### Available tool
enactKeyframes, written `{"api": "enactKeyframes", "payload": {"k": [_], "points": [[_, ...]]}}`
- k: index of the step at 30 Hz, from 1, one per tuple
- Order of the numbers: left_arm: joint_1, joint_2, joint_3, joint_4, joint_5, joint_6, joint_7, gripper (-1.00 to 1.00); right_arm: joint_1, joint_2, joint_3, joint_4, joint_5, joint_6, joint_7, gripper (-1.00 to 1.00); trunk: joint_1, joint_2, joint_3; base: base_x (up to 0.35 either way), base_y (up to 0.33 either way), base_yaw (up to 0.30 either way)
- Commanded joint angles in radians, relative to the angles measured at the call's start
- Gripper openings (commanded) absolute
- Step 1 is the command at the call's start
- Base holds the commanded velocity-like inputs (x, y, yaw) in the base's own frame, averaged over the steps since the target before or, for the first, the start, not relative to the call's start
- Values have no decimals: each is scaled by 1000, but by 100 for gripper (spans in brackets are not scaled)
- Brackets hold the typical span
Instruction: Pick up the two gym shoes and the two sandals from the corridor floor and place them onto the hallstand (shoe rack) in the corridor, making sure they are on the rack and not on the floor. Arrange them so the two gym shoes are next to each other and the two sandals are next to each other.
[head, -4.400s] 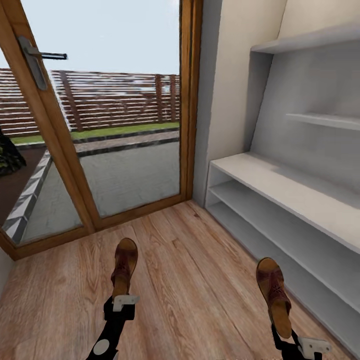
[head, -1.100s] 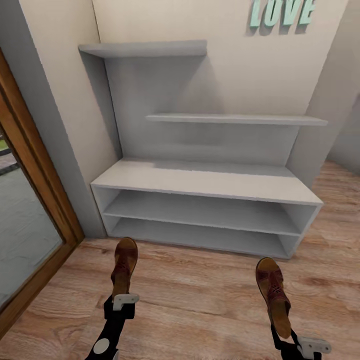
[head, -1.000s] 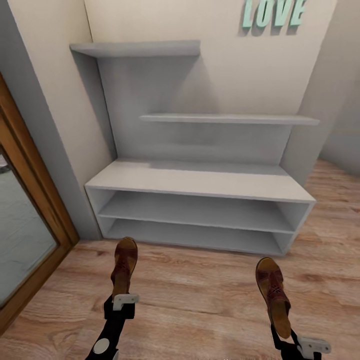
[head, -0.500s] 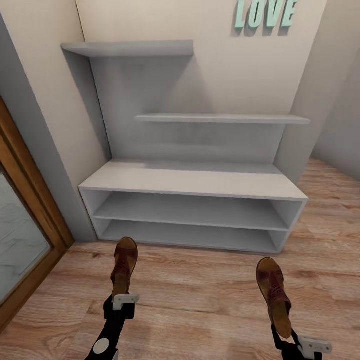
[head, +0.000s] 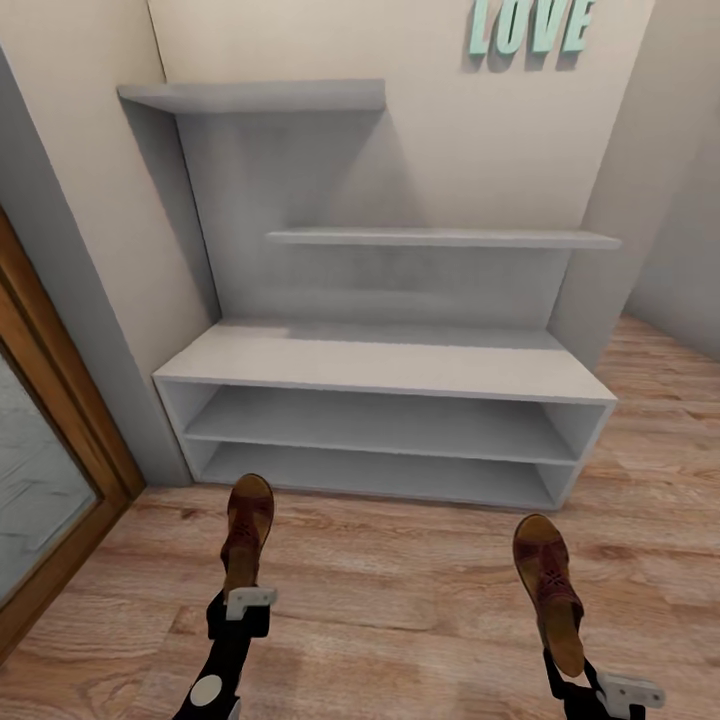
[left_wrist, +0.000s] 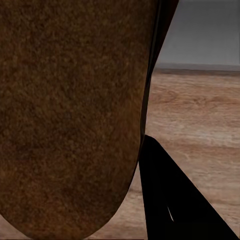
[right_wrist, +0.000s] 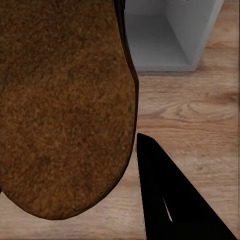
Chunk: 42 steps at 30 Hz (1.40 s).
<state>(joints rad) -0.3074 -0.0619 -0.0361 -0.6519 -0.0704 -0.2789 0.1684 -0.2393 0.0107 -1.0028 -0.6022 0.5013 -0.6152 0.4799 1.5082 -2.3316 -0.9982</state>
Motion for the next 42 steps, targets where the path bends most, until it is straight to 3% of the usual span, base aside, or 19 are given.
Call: {"api": "enactKeyframes", "payload": {"k": [1, 2, 4, 6, 8, 9, 11, 13, 18, 23, 29, 35, 42], "points": [[-4, -1, -5, 1, -10, 5, 18, -100, -2, -1, -8, -1, 3, -2, 9, -100, 0, 0, -1, 1, -1, 0], [-9, -4, -6, 3, -9, 19, 25, -100, -2, -8, -9, -2, 4, -2, 8, -100, 0, 0, -1, 0, 0, 0], [-26, -14, -9, -5, -8, 180, 29, -100, -2, -56, -42, -3, 2, 1, 7, -100, 0, 0, -1, 0, 0, 0], [-87, -28, -9, -24, -8, 357, 22, -100, -2, -107, -161, -5, 0, 22, 7, -100, 0, 0, -1, 0, 0, 0], [-119, -33, -9, -29, -7, 430, 17, -100, -2, -132, -222, -7, 0, 43, 7, -100, 0, 0, -1, 0, 0, 0], [-150, -38, -10, -33, -7, 488, 11, -100, -2, -158, -271, -10, -1, 72, 8, -100, 0, 0, -1, 0, 0, 0], [-197, -45, -10, -35, -6, 552, -1, -100, -2, -200, -317, -18, -1, 130, 9, -100, 0, 0, -1, 0, 0, 0], [-243, -49, -9, -32, -5, 594, -14, -100, -2, -242, -342, -24, -2, 202, 10, -100, 0, 0, -1, 0, 0, 0], [-335, -58, -9, -28, -4, 689, -33, -100, -2, -315, -365, -30, -2, 342, 12, -100, 0, 0, -1, 0, 0, 0], [-414, -64, -8, -24, 9, 775, -51, -100, -2, -336, -369, -50, -1, 383, 12, -100, 0, 0, -1, 0, 0, 0], [-521, -66, -7, 25, 70, 843, -82, -100, -2, -344, -381, -115, 1, 398, 10, -100, 0, 0, -1, 0, 0, 0], [-540, -62, -9, 31, 86, 857, -90, -100, -2, -343, -446, -149, -1, 401, 11, -100, 0, 0, -1, 0, 0, 0], [-541, -56, -11, 42, 85, 859, -92, -100, -2, -333, -457, -170, -1, 402, 12, -100, 19, -35, -19, 0, 0, 0]]}}
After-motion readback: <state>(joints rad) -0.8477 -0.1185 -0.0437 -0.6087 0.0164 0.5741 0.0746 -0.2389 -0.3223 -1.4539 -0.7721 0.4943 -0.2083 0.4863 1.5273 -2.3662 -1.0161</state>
